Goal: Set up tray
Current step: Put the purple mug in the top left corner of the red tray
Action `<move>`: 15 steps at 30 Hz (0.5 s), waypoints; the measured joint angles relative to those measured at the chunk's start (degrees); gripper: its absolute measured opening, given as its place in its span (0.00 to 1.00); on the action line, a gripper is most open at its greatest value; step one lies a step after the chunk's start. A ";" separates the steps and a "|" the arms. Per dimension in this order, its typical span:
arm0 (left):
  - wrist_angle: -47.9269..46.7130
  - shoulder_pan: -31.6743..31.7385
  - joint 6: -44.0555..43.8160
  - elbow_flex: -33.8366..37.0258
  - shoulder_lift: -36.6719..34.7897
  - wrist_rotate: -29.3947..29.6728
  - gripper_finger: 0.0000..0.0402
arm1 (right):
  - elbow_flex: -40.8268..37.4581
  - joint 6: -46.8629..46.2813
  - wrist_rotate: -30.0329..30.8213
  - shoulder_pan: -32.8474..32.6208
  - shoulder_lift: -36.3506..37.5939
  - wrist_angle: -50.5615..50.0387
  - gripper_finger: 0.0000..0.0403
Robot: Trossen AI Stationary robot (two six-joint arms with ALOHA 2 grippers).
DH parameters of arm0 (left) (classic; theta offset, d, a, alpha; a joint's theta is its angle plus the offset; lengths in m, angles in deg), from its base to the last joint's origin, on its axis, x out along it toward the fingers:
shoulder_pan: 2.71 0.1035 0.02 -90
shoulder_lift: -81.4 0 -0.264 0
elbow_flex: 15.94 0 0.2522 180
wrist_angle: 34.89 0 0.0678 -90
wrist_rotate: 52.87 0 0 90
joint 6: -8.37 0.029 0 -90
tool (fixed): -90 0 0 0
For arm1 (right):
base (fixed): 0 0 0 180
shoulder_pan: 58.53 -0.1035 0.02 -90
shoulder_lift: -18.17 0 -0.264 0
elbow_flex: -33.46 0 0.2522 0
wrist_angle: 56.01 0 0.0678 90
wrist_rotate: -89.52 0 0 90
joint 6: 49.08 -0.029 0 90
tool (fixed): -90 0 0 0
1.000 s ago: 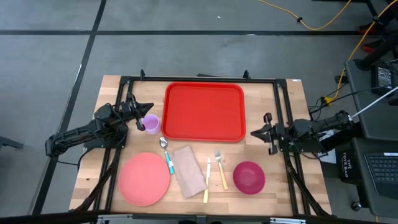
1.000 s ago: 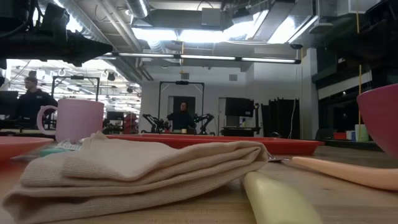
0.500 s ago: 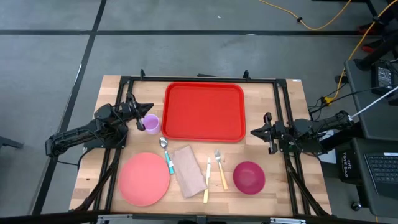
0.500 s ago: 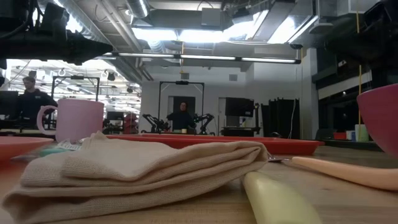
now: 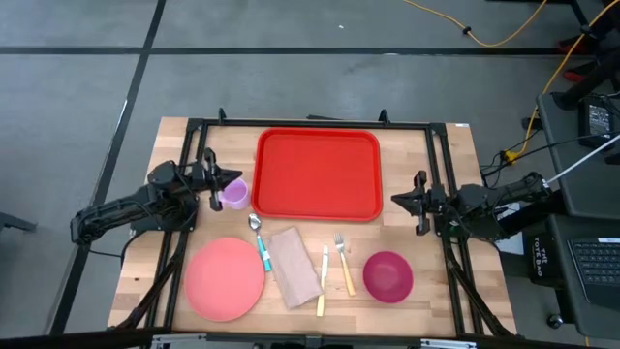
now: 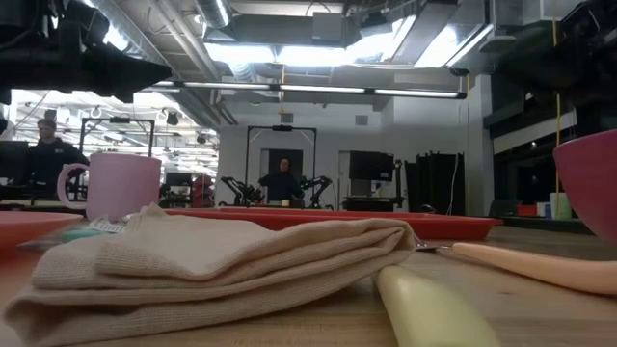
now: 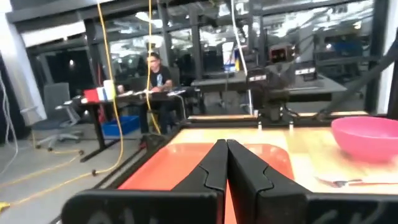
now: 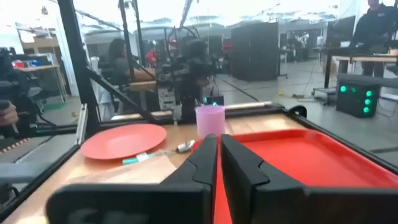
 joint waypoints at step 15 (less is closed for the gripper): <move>-7.43 0.00 -1.53 -11.25 14.33 0.37 0.00 | 11.51 3.19 0.40 0.16 -20.70 3.33 0.03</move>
